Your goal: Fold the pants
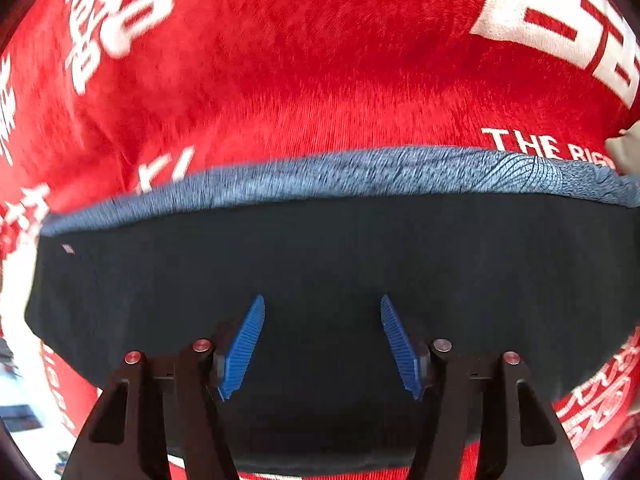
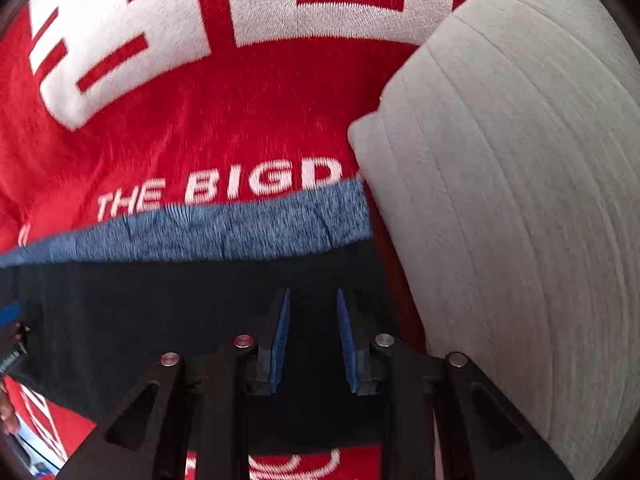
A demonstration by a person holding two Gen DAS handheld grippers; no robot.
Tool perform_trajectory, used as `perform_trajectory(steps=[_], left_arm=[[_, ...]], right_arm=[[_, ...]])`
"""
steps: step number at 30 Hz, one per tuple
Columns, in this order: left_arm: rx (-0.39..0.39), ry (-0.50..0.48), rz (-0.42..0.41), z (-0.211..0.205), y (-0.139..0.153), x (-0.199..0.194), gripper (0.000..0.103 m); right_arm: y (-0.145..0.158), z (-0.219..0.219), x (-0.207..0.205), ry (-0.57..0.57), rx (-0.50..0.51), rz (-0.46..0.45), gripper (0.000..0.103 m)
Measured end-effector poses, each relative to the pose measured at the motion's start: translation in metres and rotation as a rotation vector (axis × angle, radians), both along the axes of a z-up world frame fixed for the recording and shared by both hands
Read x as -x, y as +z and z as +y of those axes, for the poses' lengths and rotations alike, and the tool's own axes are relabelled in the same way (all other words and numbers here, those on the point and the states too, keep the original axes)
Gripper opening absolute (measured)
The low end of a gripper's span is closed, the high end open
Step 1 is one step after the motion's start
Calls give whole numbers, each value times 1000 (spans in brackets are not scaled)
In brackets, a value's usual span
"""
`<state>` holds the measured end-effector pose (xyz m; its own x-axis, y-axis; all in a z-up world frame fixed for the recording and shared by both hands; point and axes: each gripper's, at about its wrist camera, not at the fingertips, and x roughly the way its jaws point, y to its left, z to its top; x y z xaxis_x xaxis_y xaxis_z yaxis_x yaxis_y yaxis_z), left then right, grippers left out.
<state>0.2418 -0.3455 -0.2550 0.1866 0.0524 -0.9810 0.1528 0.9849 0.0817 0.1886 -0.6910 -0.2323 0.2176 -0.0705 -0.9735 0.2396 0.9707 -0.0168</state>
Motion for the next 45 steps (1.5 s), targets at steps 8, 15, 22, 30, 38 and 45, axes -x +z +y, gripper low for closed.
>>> perform_trajectory(steps=[8,15,22,30,38,45], left_arm=[[6,12,48,23,6,16,63],[-7,27,56,30,17,24,63],[-1,52,-35,21,25,-18,63],[-13,104,-34,4,-3,-60,63],[-45,76,-12,30,-1,-28,81],[-49,147,51,65,13,13,81]], right_arm=[[28,11,35,-17,-71,-49,58],[33,26,57,-40,-123,-34,58],[29,54,-7,-5,-252,-114,36],[-14,111,-71,106,-305,-50,35],[5,57,-43,-56,-237,-81,41],[17,70,33,-84,-348,-40,49]])
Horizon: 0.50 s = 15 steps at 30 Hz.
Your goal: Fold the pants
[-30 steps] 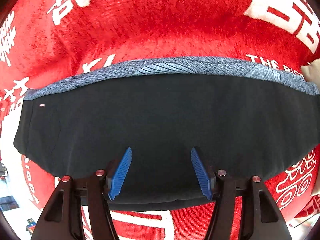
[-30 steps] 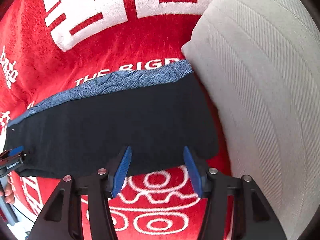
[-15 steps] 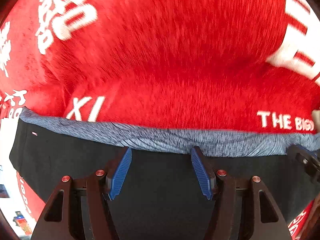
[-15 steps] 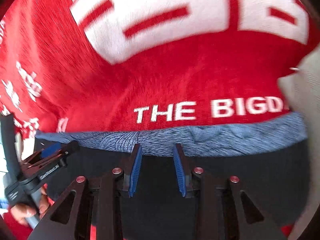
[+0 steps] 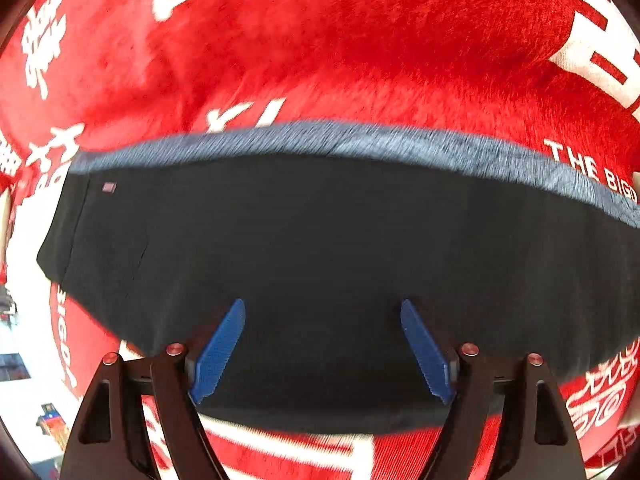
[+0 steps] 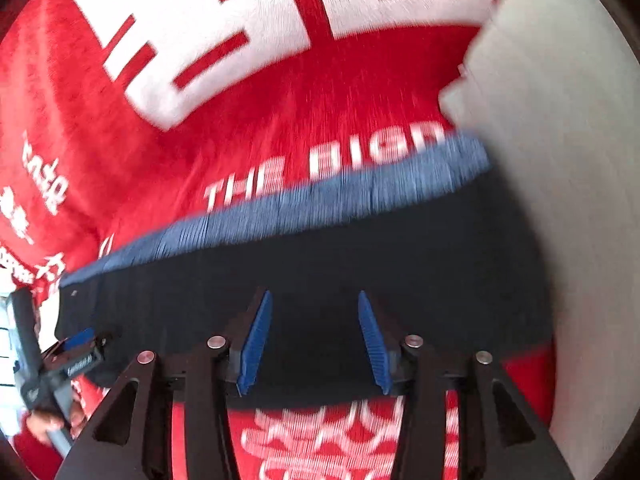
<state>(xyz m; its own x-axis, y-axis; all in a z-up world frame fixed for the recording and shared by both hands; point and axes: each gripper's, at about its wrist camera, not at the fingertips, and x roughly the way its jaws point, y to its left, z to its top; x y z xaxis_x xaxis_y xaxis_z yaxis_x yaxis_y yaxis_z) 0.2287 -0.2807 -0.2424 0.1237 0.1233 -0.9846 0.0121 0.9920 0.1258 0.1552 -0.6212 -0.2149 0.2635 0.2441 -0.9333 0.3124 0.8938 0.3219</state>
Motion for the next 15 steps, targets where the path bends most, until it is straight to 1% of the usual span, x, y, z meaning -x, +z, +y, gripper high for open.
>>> perform_trajectory(steps=[3,6,11,12,15], left_arm=[[-6,-5,12,6,6,19,81],[-1,-13,14,14,9,31,81],[45,-11,7,28,22,39,81],[52,-13,4,32,20,35,81],[75,-16,-13,49,25,34,81]], right_arm=[[1,8,25,-13,-37,27,50],[-3,27,44,-16,-68,47,51],[-2,57,58,-3,-96,53,51],[-1,66,59,0,-104,51,51],[3,94,55,11,-126,35,51]])
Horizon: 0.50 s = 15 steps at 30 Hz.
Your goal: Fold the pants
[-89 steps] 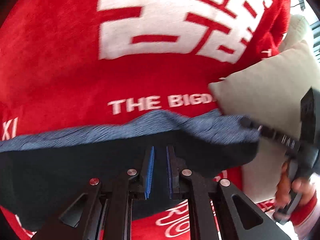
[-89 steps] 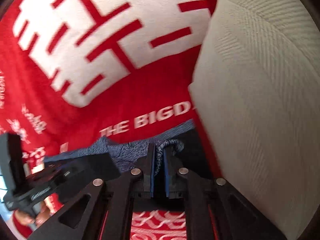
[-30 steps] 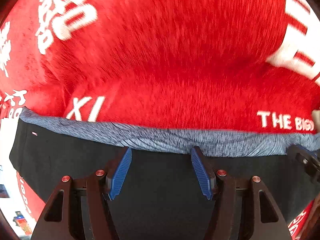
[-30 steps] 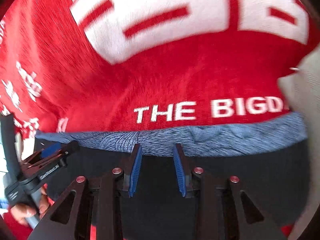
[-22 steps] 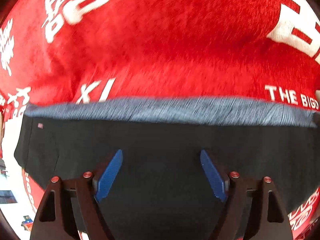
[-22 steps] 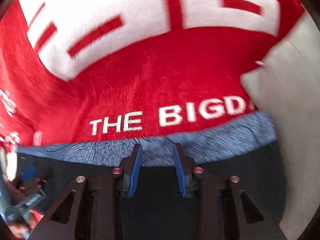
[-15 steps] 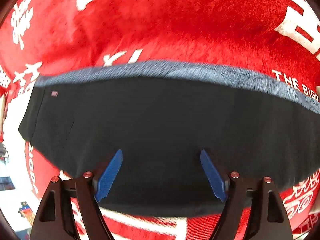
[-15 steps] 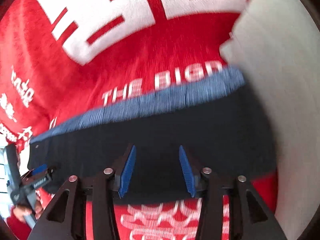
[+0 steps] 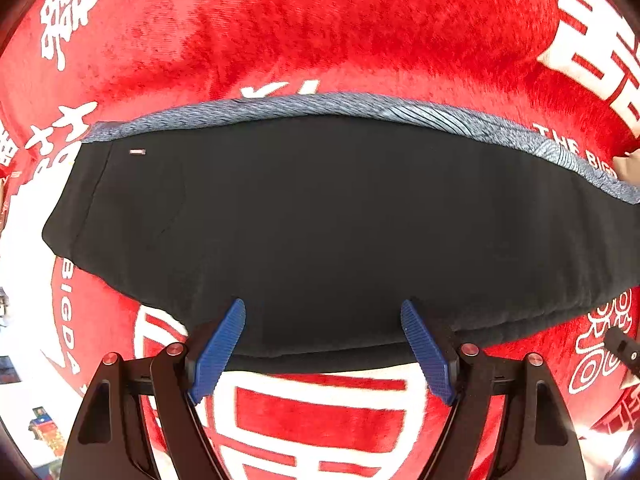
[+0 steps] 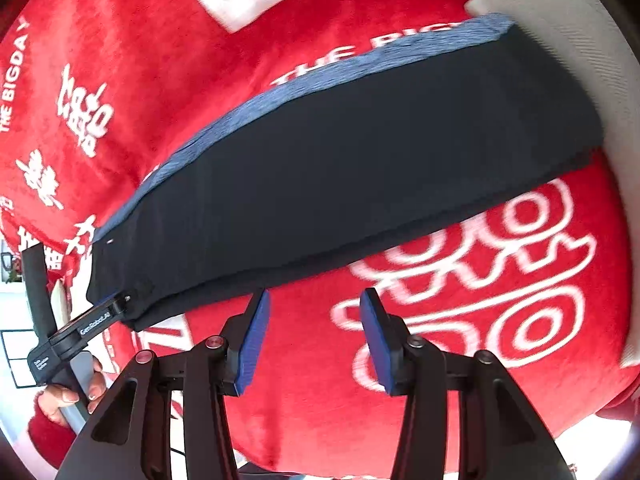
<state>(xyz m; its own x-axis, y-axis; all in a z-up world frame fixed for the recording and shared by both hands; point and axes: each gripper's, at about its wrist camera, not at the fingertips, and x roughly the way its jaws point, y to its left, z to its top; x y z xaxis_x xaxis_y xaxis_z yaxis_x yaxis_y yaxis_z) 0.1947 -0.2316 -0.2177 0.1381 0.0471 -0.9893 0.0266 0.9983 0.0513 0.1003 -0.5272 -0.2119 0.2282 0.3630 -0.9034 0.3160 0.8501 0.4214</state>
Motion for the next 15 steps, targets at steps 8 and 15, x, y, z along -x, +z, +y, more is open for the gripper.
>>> perform_trajectory(steps=[8,15], left_arm=[[7,16,-13,73,9,1,81],[-18,7,-15,130,0,-7,81]], right_arm=[[-6,91,-11,-13,-176,-14,51],[-30,162,-27,-32,-323,-8,51]])
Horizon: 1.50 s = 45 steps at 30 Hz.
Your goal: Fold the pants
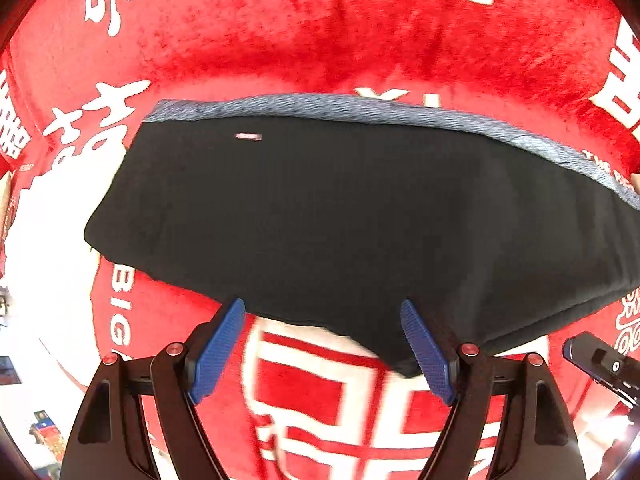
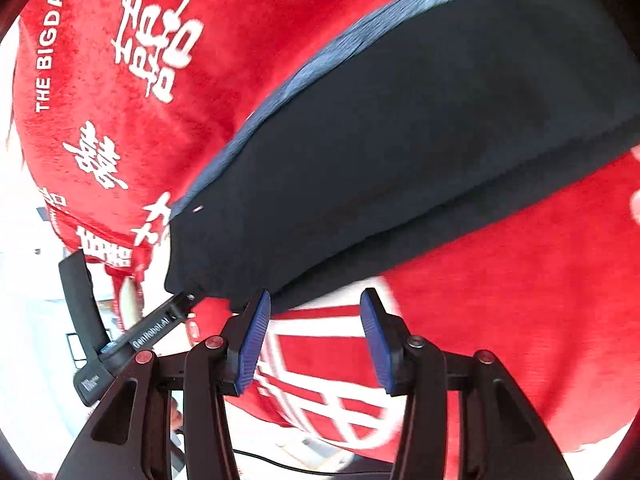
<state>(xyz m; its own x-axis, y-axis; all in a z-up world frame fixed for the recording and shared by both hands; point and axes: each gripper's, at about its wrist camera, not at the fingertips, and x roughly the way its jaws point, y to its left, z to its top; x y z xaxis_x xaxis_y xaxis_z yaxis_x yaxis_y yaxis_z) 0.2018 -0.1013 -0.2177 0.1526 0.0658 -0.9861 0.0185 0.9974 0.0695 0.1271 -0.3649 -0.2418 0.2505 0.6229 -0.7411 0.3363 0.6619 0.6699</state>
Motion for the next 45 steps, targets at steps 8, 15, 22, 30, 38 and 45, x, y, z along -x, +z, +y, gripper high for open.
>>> perform_trajectory(steps=[8,15,22,30,38,45], left_arm=[[39,-9,5,24,-11,-3,81],[85,-58,3,17,-22,-13,81],[123,-208,-19,-16,-17,-14,81],[91,-272,19,-19,-34,19,85],[83,-199,18,-5,-21,5,89],[73,-204,-69,-24,6,-34,89]], right_arm=[[-21,32,-13,-40,-61,25,51],[-37,27,-18,-163,-147,39,51],[-15,31,-19,-120,-36,3,8],[-25,46,-1,-33,115,27,9],[7,19,9,37,230,4,35],[48,-59,4,-53,438,-47,35]])
